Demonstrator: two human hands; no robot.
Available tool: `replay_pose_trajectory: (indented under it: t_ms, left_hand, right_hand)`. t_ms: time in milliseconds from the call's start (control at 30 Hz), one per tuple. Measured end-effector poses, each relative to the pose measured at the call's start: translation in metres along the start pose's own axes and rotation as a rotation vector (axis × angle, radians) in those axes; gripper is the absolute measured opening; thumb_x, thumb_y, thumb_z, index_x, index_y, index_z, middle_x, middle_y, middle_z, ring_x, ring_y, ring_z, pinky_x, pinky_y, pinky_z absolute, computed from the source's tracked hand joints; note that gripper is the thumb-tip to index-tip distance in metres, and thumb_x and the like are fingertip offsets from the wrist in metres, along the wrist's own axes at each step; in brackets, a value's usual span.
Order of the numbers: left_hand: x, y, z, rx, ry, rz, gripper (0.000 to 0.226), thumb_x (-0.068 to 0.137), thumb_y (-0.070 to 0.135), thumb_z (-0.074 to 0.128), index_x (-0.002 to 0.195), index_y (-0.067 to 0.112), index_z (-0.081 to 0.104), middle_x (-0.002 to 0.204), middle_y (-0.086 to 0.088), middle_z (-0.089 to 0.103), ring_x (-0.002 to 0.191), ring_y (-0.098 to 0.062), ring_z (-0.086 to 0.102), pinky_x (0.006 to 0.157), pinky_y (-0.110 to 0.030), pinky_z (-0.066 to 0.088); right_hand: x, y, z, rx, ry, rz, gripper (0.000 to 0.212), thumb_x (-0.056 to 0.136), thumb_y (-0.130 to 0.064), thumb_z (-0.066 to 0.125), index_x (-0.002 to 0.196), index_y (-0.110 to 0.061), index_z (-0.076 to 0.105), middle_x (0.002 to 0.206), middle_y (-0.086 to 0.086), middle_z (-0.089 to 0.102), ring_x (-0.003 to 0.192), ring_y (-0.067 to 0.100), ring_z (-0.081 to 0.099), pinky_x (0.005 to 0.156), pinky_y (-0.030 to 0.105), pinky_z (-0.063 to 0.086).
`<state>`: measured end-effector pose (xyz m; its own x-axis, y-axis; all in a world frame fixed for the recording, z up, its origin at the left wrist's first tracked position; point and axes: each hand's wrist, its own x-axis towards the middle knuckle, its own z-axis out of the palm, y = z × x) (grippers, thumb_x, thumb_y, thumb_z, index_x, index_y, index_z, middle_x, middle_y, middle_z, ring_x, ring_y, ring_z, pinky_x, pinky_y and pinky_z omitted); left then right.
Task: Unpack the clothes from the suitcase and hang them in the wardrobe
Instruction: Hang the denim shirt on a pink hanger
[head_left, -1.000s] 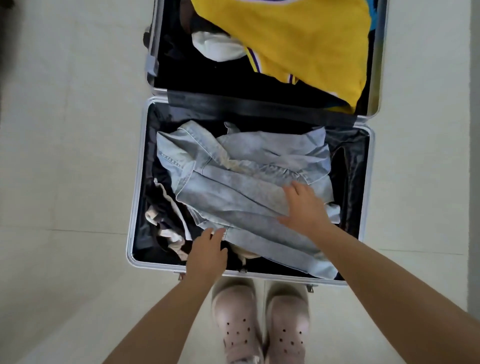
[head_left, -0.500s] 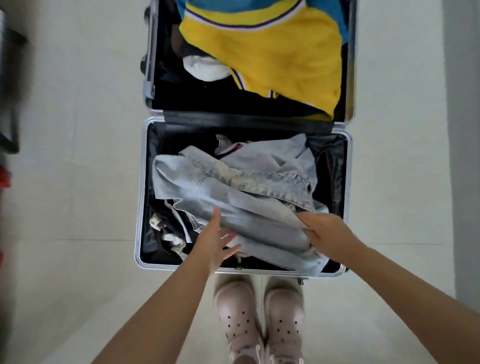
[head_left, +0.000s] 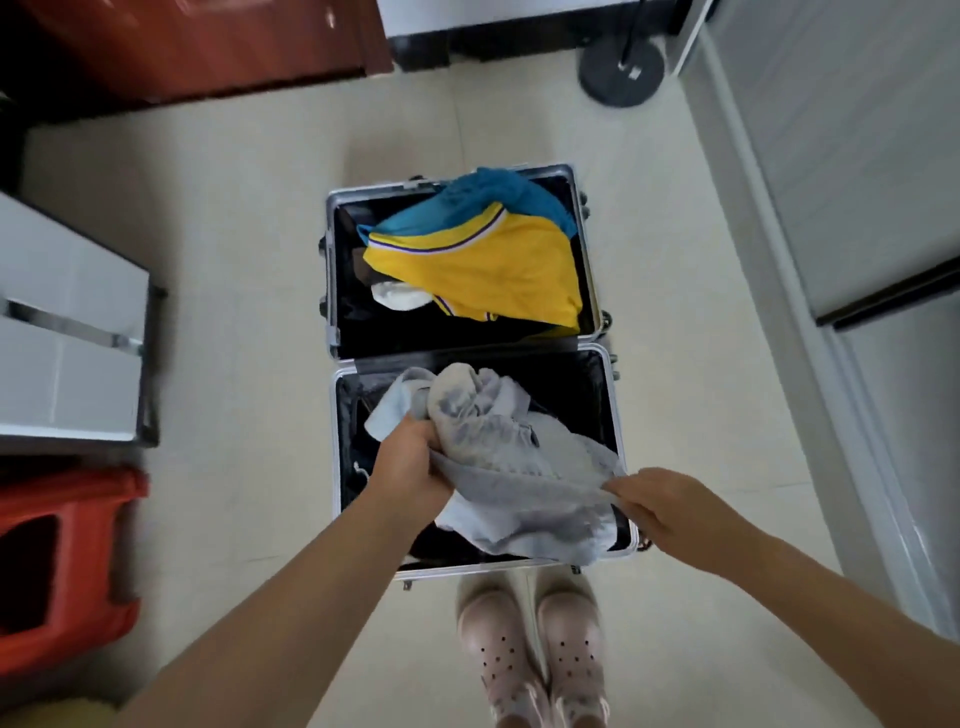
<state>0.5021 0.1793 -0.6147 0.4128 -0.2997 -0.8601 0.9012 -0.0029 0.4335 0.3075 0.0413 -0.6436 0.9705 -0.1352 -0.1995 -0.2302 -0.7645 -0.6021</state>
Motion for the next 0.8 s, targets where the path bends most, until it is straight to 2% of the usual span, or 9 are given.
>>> replay_pose_trajectory:
  t_ms: [67,133,267,400,467,533,633,700,800]
  left_hand:
    - [-0.038,0.024,0.019,0.033,-0.095,0.03,0.046,0.084,-0.014,0.021,0.102,0.009,0.057,0.087,-0.014,0.061,0.08,-0.027,0.059,0.071,-0.04,0.049]
    - [-0.072,0.045,0.033,0.102,-0.169,0.06,0.041,0.085,-0.011,0.025,0.108,0.005,0.054,0.096,-0.017,0.058,0.082,-0.028,0.058,0.079,-0.04,0.047]
    - [-0.15,0.095,0.06,0.279,-0.362,0.103,0.045,0.07,0.0,0.047,0.114,0.008,0.048,0.102,-0.017,0.05,0.087,-0.029,0.055,0.078,-0.034,0.047]
    - [-0.244,0.149,0.094,0.406,-0.575,0.237,0.031,0.053,0.001,0.056,0.083,0.001,0.056,0.081,-0.014,0.057,0.068,-0.026,0.06,0.057,-0.025,0.055]
    - [-0.288,0.174,0.116,0.493,-0.701,0.33,0.033,0.035,0.002,0.072,0.068,0.002,0.065,0.069,-0.014,0.062,0.061,-0.025,0.063,0.055,-0.024,0.056]
    - [-0.337,0.199,0.137,0.617,-0.791,0.443,0.027,0.034,0.0,0.065,0.061,0.002,0.065,0.061,-0.014,0.061,0.056,-0.024,0.061,0.056,-0.023,0.054]
    - [-0.377,0.223,0.16,0.764,-0.802,0.547,0.041,0.038,0.006,0.052,0.079,-0.002,0.049,0.074,-0.014,0.042,0.066,-0.024,0.042,0.06,-0.027,0.041]
    - [-0.409,0.237,0.173,0.825,-0.806,0.637,0.043,0.037,0.002,0.048,0.08,0.0,0.044,0.076,-0.013,0.035,0.066,-0.024,0.035,0.061,-0.03,0.032]
    - [-0.447,0.257,0.188,0.877,-0.795,0.716,0.047,0.04,-0.001,0.04,0.086,-0.008,0.048,0.083,-0.02,0.044,0.074,-0.031,0.045,0.071,-0.035,0.044]
  right_hand:
    - [0.005,-0.022,-0.027,0.111,0.055,0.053,0.032,0.089,-0.021,0.041,0.085,-0.004,0.068,0.061,-0.016,0.056,0.07,-0.007,0.05,0.067,-0.009,0.028]
    - [0.01,-0.037,-0.054,0.234,0.057,0.149,0.032,0.077,-0.012,0.045,0.097,-0.005,0.068,0.074,-0.023,0.051,0.077,-0.02,0.05,0.069,-0.005,0.034]
    - [0.005,-0.062,-0.123,0.386,0.049,0.337,0.041,0.08,0.014,0.041,0.105,-0.009,0.064,0.078,-0.007,0.058,0.081,0.012,0.059,0.065,0.007,0.038]
    - [0.006,-0.12,-0.208,0.384,0.333,0.224,0.041,0.085,0.007,0.052,0.123,-0.007,0.051,0.106,0.003,0.054,0.099,0.017,0.052,0.072,0.001,0.038]
    - [0.012,-0.158,-0.257,0.415,0.398,0.094,0.049,0.085,-0.004,0.059,0.129,-0.018,0.042,0.12,-0.006,0.045,0.111,0.01,0.045,0.082,0.003,0.036]
    - [0.008,-0.206,-0.31,0.421,0.393,-0.069,0.057,0.085,-0.005,0.06,0.125,-0.037,0.034,0.126,-0.013,0.04,0.118,0.0,0.039,0.093,0.007,0.032]
    - [0.005,-0.251,-0.359,0.514,0.253,-0.132,0.059,0.083,0.006,0.055,0.106,-0.046,0.041,0.107,-0.026,0.05,0.098,-0.018,0.048,0.088,0.003,0.037]
    - [-0.008,-0.276,-0.387,0.525,0.247,-0.08,0.04,0.083,0.003,0.059,0.088,-0.036,0.054,0.085,-0.02,0.06,0.081,-0.009,0.054,0.079,0.014,0.043]
    - [-0.032,-0.3,-0.415,0.524,0.433,-0.038,0.019,0.084,-0.002,0.06,0.075,-0.017,0.053,0.073,-0.001,0.054,0.067,0.003,0.05,0.068,0.026,0.038]
